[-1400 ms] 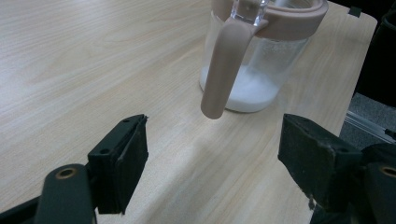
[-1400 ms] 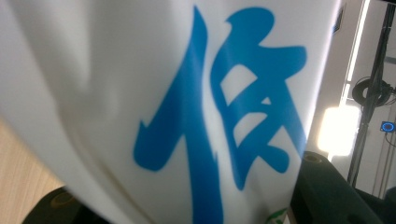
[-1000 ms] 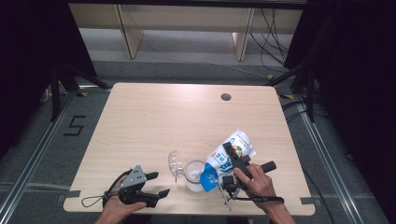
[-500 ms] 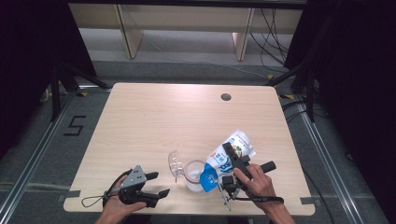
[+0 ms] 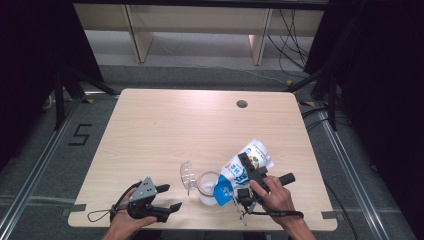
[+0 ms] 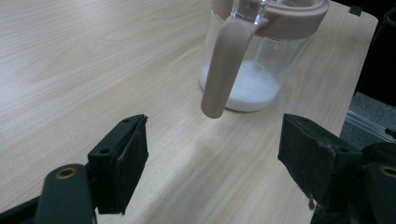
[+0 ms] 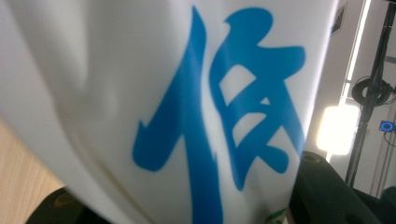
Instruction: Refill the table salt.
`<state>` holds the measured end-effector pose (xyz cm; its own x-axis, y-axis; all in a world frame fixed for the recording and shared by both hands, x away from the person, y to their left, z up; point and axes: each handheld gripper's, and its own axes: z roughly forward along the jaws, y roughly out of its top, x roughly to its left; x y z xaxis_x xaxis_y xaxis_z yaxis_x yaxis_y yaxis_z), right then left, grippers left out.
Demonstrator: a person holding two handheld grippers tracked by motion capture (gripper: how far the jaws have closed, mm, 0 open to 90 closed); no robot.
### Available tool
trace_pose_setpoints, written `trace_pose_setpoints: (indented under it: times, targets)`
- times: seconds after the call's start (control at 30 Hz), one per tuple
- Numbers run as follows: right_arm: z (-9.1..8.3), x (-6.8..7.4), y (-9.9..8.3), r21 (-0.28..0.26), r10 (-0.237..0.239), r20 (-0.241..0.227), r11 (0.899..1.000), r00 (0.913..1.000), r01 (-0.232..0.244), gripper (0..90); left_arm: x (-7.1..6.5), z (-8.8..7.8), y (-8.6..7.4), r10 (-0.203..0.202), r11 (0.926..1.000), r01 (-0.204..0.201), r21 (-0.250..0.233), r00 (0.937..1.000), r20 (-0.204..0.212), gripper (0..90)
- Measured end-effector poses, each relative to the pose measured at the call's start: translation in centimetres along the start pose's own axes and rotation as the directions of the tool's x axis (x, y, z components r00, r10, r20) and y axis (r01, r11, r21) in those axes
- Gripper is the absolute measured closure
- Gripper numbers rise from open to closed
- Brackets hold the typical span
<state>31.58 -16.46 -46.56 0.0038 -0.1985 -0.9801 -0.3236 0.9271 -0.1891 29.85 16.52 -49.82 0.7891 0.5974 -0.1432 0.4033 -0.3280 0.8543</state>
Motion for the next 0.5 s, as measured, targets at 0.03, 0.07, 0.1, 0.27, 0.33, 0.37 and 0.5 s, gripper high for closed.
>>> trace_pose_setpoints:
  times: [0.03, 0.07, 0.1, 0.27, 0.33, 0.37, 0.5]
  targets:
    - [-0.08, 0.17, -0.01, 0.014, 0.024, -0.006, 1.000, 0.9997, -0.024, 63.1, 0.02, 0.04, -0.02, -0.001, 1.0000, 0.002, -0.006, 1.0000, 0.009, 23.6]
    - [-0.09, 0.18, -0.01, 0.016, 0.025, -0.005, 1.000, 0.9997, -0.025, 63.1, 0.08, -0.01, -0.02, 0.004, 1.0000, -0.004, -0.001, 1.0000, 0.008, 23.6]
    - [-0.07, 0.14, 0.01, 0.012, 0.019, -0.005, 1.000, 0.9998, -0.019, 63.1, 0.08, -0.01, -0.02, 0.003, 1.0000, -0.003, -0.002, 1.0000, 0.007, 23.6]
    - [-0.03, -0.02, 0.08, 0.002, -0.010, 0.001, 1.000, 1.0000, 0.010, 63.4, 0.03, 0.04, -0.03, -0.001, 1.0000, 0.001, -0.004, 1.0000, 0.009, 23.5]
    - [0.00, -0.14, 0.07, -0.005, -0.026, 0.007, 1.000, 0.9997, 0.026, 63.5, 0.03, 0.04, -0.03, -0.001, 1.0000, 0.001, -0.005, 0.9999, 0.010, 23.5]
    - [-0.01, -0.03, 0.04, -0.001, -0.010, 0.005, 1.000, 0.9999, 0.010, 63.5, 0.03, 0.03, -0.03, -0.001, 1.0000, 0.001, -0.004, 1.0000, 0.009, 23.5]
    - [-0.02, -0.11, 0.00, 0.000, -0.013, 0.008, 1.000, 0.9999, 0.013, 63.5, 0.07, 0.00, -0.03, 0.002, 1.0000, -0.002, -0.001, 1.0000, 0.008, 23.3]
